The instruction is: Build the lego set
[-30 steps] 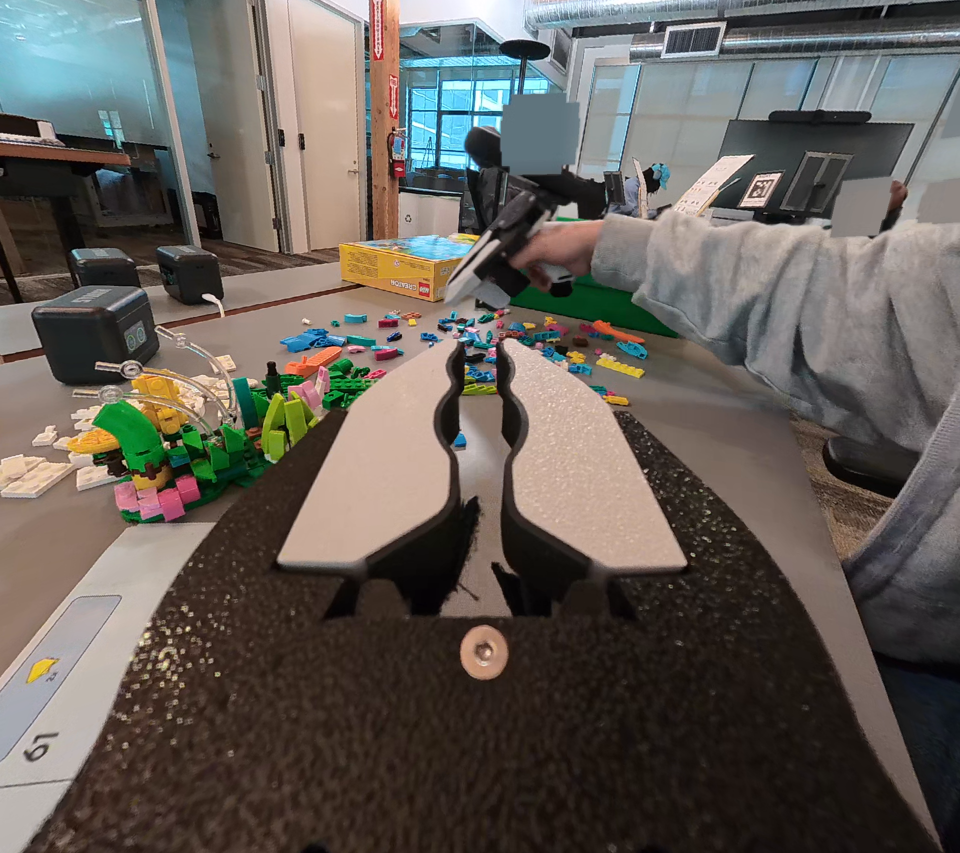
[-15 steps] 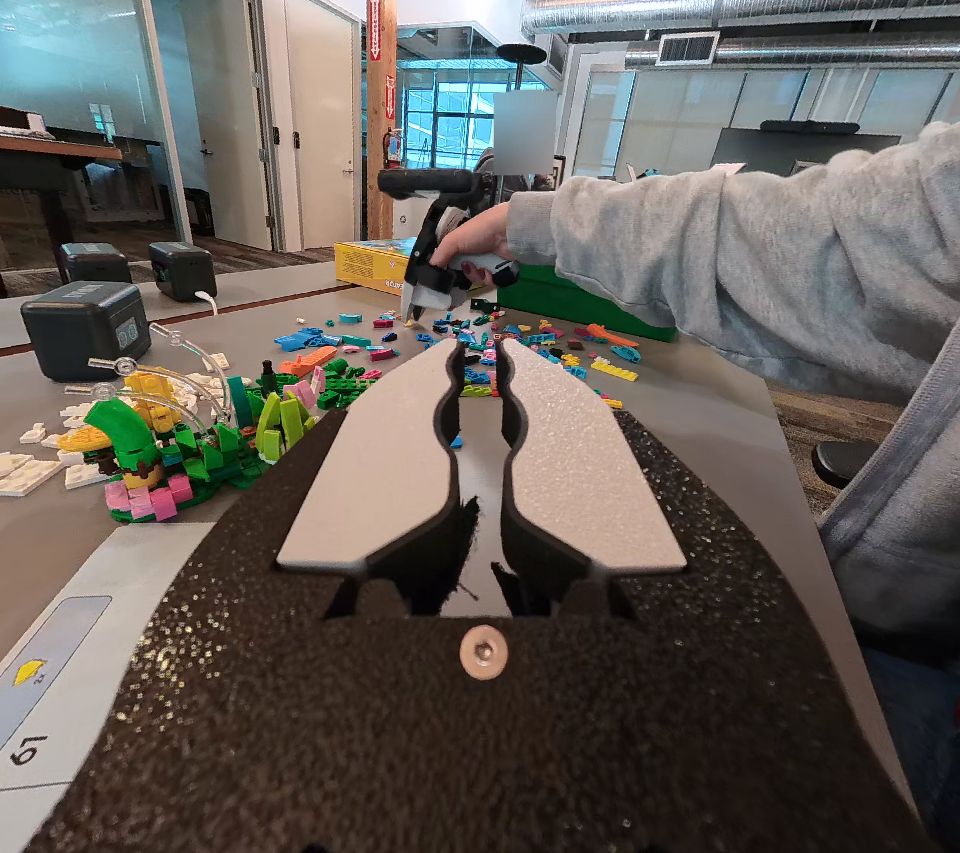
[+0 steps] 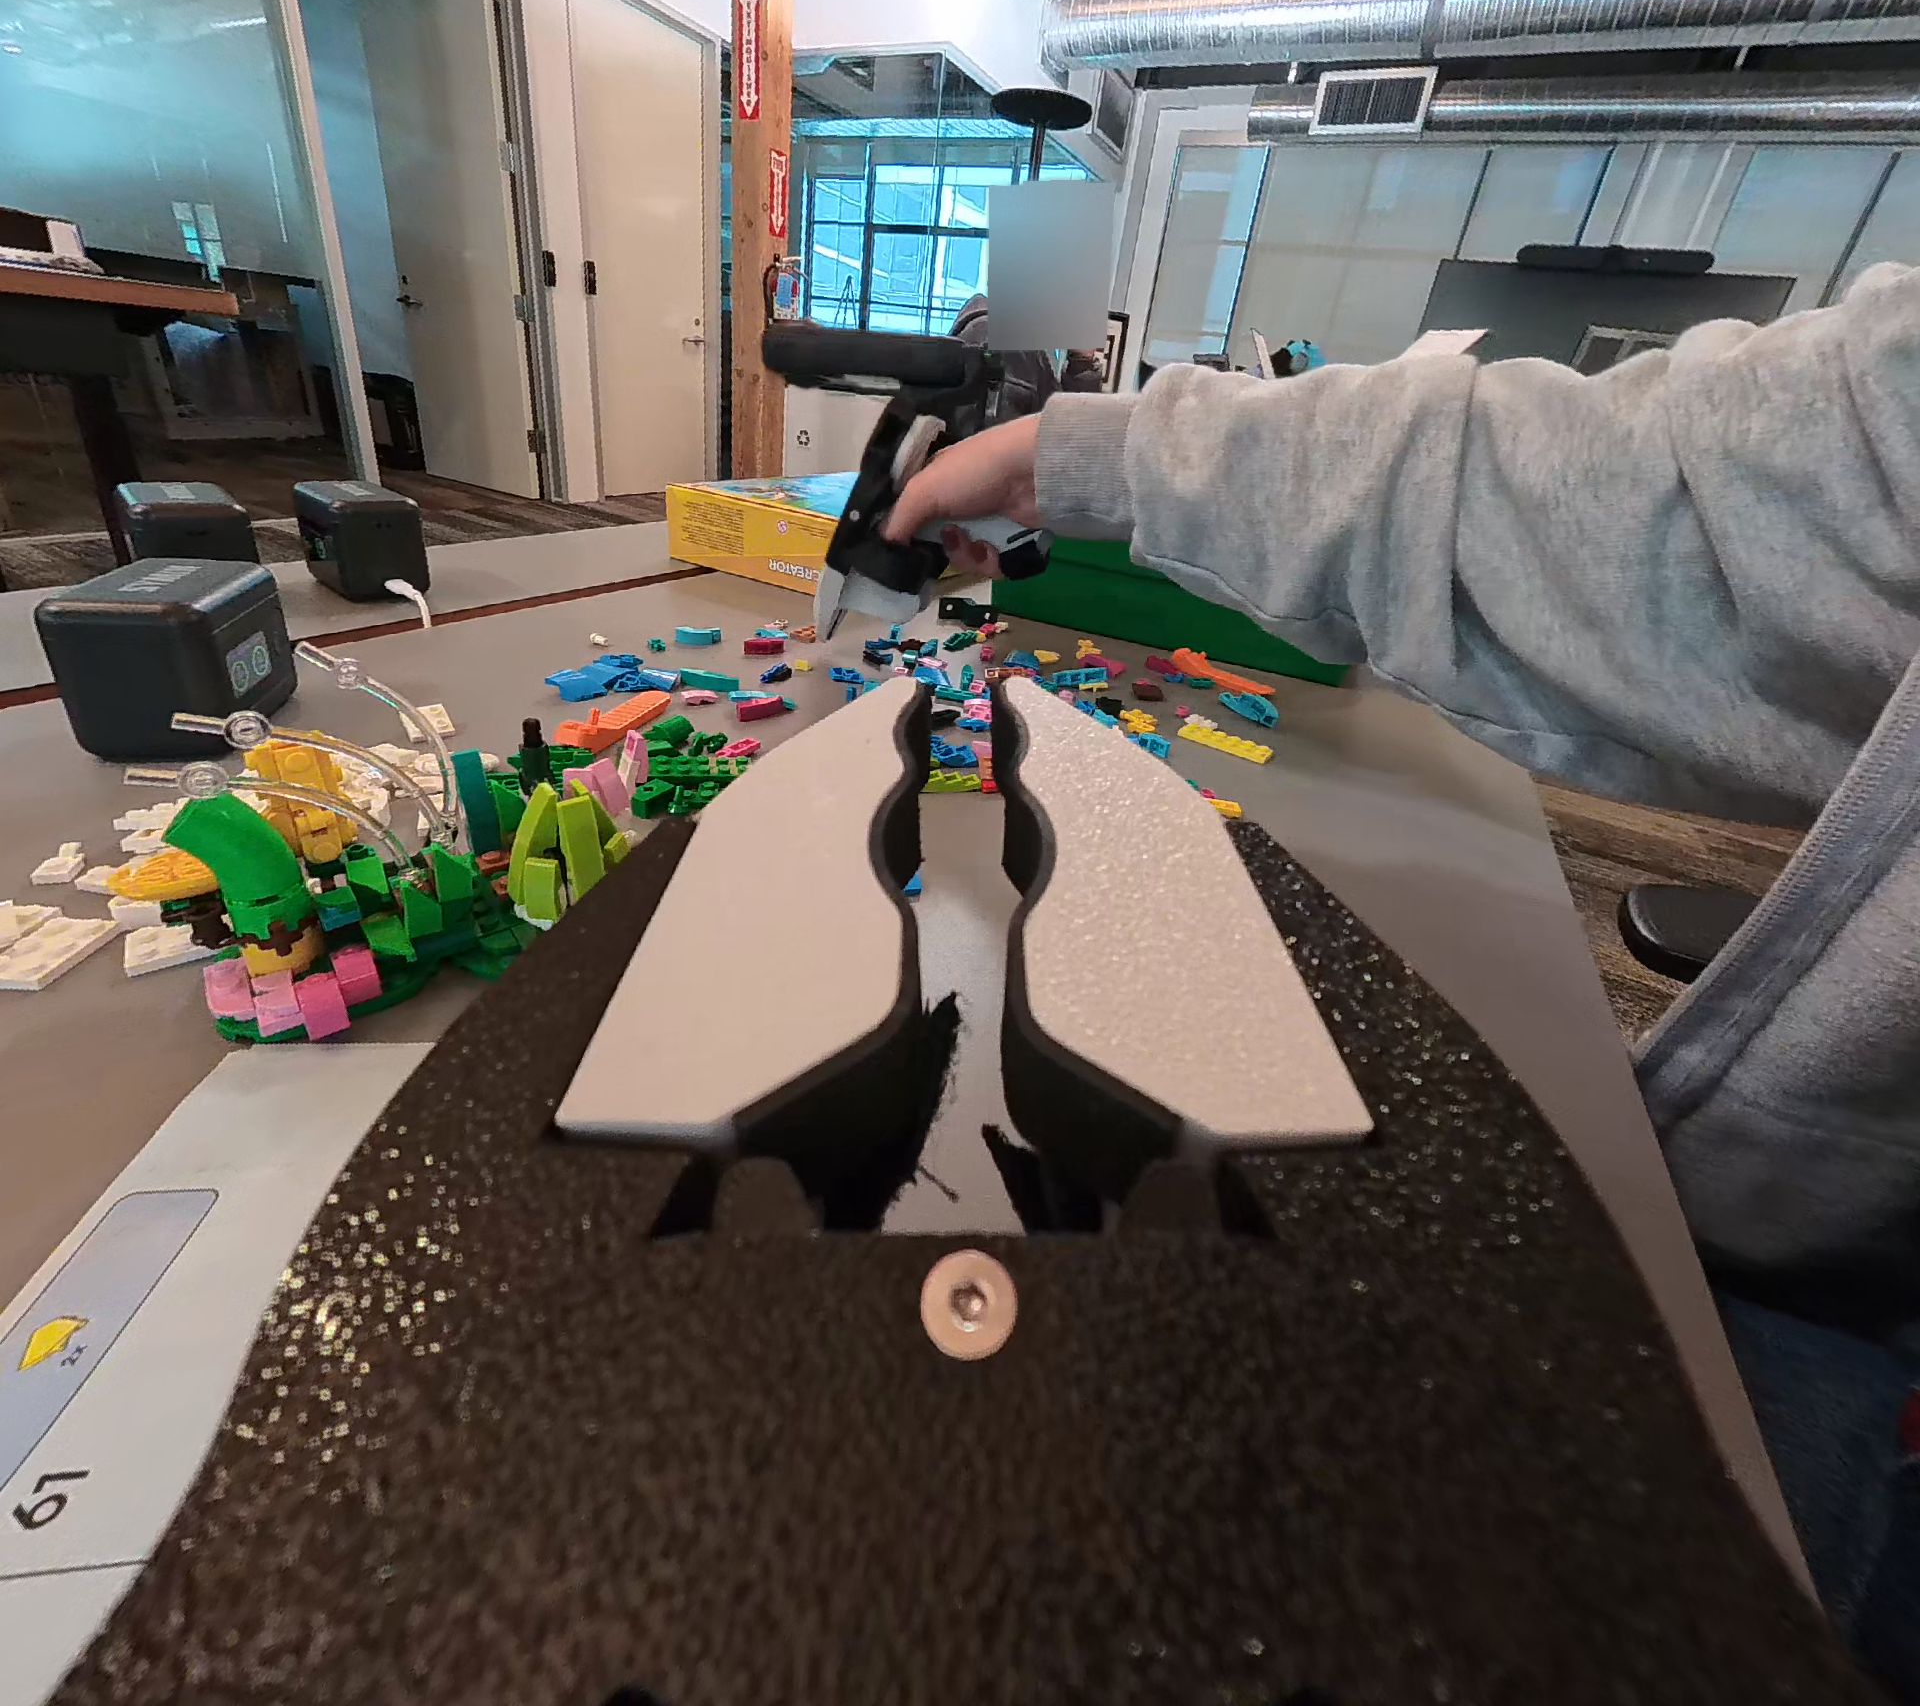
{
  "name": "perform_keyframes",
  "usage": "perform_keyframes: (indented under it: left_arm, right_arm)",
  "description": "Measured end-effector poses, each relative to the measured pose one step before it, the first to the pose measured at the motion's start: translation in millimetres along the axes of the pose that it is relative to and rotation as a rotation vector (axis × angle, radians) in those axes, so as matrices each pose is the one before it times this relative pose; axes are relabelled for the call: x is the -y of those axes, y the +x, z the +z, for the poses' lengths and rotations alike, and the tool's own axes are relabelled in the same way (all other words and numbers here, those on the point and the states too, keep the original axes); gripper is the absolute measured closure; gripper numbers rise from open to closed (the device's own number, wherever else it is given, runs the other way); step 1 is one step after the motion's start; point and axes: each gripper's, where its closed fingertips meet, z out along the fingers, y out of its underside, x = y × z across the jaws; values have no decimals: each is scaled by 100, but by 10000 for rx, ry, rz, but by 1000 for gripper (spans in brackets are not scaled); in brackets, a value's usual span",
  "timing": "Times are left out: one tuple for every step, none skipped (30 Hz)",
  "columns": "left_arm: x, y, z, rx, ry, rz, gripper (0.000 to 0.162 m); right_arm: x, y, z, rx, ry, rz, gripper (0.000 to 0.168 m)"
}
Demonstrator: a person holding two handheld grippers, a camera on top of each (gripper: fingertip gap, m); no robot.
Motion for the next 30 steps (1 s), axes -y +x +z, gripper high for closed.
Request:
perform_keyframes:
  left_arm:
    - [-23, 18, 11, -4, -13, 16, 152]
    - [-10, -4, -1, 6, -6, 13, 152]
    - [0, 6, -5, -1, 0, 5, 152]
    - [-2, -23, -11, 4, 3, -4, 152]
    - [-1, -24, -5, 4, 4, -13, 153]
    - [0, -16, 1, 1, -2, -11, 153]
    - [-10, -7, -6, -1, -2, -8, 153]
    - [0, -1, 10, -9, 0, -7, 153]
    - [-1, 1, -1, 0, -1, -1, 153]
    - [-4, 5, -2, -4, -3, 0, 153]
    - [-10, 6, 9, -7, -6, -1, 153]
    - [-3, 6, -2, -5, -3, 0, 153]
    - [1, 3, 0, -3, 0, 1, 153]
    - [0, 19, 4, -6, 1, 2, 153]
    - [-3, -4, -2, 2, -2, 2, 153]
    - [-6, 7, 6, -2, -3, 2, 153]
    - [-3, 5, -2, -4, -2, 1, 153]
    - [3, 0, 2, 0, 2, -1, 153]
    - [10, -12, -4, 5, 6, 0, 153]
    - [2, -13, -14, 5, 6, -6, 153]
    - [15, -15, -10, 8, 9, -8, 153]
    - [12, -16, -9, 10, 14, -12, 153]
    - [30, -26, -16, 7, 17, -17, 153]
    - [16, -24, -6, 4, 15, -20, 153]
    - [8, -13, 5, 3, 4, -18, 153]
    - [-2, -5, 4, 2, -2, -9, 153]
    - [-2, 9, 18, 2, 2, -2, 153]
    - [1, 13, 0, 1, 3, 10, 153]
    - [30, -15, -8, 27, 17, 22, 153]
    - [78, -58, -30, 53, 47, 28, 153]
  right_arm:
    - [142, -325, -107, 201, 220, -382, 168]
    - [226, -407, -92, 238, 254, -501, 168]
    - [164, -389, -61, 200, 200, -503, 166]
    - [65, -215, -2, 74, 78, -333, 163]
    - [98, -401, 72, 214, 77, -238, 160]
    - [31, -570, 113, 334, 29, -82, 157]
    - [1, -583, 154, 373, -22, -3, 154]
    - [42, -514, 143, 316, 10, -32, 151]
    - [-28, -224, 133, 111, -40, -35, 150]
    - [-102, 68, 136, -93, -103, -62, 149]
    - [-130, 213, 132, -199, -121, -113, 149]
    - [-164, 119, 150, -146, -130, -122, 149]
    - [-169, -16, 177, -55, -123, -87, 150]
    - [-108, -49, 164, -40, -82, -75, 150]
    - [-9, -5, 111, -93, -3, -104, 152]
    - [64, 36, 34, -122, 33, -112, 158]
    - [18, -65, 19, -52, 9, -95, 161]
    - [32, -65, -33, -37, 15, -96, 161]
    - [16, -62, -83, -51, 25, -122, 163]
    - [45, -86, -177, -46, 58, -151, 165]
    - [100, -222, -244, 0, 106, -176, 166]
    - [178, -453, -322, 80, 166, -205, 166]
    - [237, -646, -390, 116, 195, -238, 166]
    - [264, -820, -404, 119, 192, -299, 166]
    - [316, -972, -411, 133, 203, -372, 166]
    - [381, -1149, -416, 158, 212, -388, 166]
    - [491, -1369, -396, 223, 240, -387, 166]
    - [654, -1629, -386, 302, 297, -422, 166]
    - [695, -1734, -331, 277, 257, -438, 166]
    - [679, -1813, -245, 244, 169, -466, 166]
